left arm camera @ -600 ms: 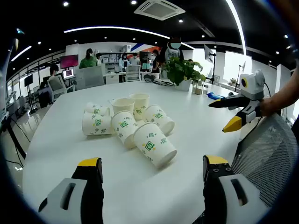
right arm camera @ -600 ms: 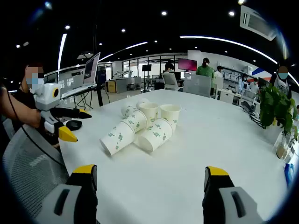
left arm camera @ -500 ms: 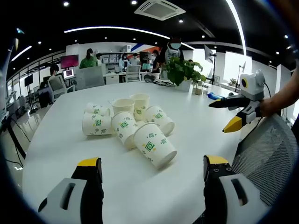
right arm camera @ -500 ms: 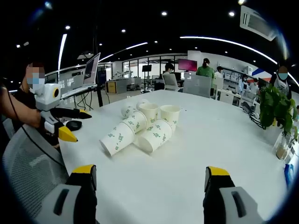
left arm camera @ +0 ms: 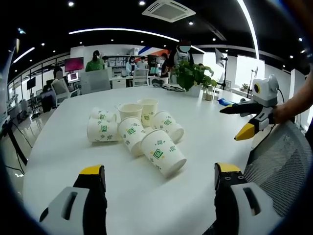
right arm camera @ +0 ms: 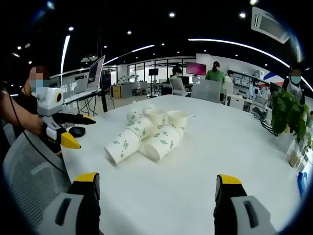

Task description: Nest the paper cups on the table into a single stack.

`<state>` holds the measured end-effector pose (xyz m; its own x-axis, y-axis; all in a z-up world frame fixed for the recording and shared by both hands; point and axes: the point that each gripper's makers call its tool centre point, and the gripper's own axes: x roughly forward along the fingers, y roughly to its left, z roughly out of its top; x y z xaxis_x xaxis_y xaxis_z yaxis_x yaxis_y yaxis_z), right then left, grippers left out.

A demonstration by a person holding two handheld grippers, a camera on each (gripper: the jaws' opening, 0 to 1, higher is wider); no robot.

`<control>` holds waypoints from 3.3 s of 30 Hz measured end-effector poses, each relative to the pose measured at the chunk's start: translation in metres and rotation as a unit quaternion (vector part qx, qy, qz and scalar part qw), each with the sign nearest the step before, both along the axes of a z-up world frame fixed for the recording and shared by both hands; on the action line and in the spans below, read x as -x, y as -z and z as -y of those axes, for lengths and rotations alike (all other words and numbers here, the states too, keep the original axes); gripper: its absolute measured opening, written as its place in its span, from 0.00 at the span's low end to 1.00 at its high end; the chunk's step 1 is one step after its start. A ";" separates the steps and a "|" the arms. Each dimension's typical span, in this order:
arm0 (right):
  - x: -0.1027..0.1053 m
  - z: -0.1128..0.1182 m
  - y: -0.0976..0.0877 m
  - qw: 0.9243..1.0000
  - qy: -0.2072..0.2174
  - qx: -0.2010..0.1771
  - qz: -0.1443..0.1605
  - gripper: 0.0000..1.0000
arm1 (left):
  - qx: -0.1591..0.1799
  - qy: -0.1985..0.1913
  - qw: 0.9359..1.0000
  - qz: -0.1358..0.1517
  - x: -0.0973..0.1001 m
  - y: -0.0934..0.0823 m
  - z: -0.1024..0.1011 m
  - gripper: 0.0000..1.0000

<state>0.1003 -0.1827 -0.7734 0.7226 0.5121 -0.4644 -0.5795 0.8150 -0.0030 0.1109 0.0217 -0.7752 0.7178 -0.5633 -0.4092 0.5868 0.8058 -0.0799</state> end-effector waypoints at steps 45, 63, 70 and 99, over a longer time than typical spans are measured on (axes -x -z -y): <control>-0.002 0.004 0.002 1.000 0.006 -0.012 -0.008 0.98 | -0.010 0.008 1.000 -0.014 0.001 0.009 0.001 0.89; -0.004 0.008 -0.003 0.999 0.019 -0.025 -0.006 0.96 | -0.023 0.004 0.998 -0.051 0.001 0.008 0.005 0.86; -0.005 0.009 -0.001 1.000 0.018 -0.025 -0.008 0.96 | -0.017 0.004 0.999 -0.051 -0.002 0.003 0.017 0.85; -0.005 0.009 -0.004 0.999 0.022 -0.026 -0.007 0.93 | -0.016 -0.001 0.997 -0.078 -0.022 0.013 0.046 0.74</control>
<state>0.1052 -0.1916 -0.7698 0.7387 0.5041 -0.4474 -0.5430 0.8384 0.0481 0.1333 -0.0238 -0.7879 0.6457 -0.5460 -0.5338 0.5670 0.8111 -0.1438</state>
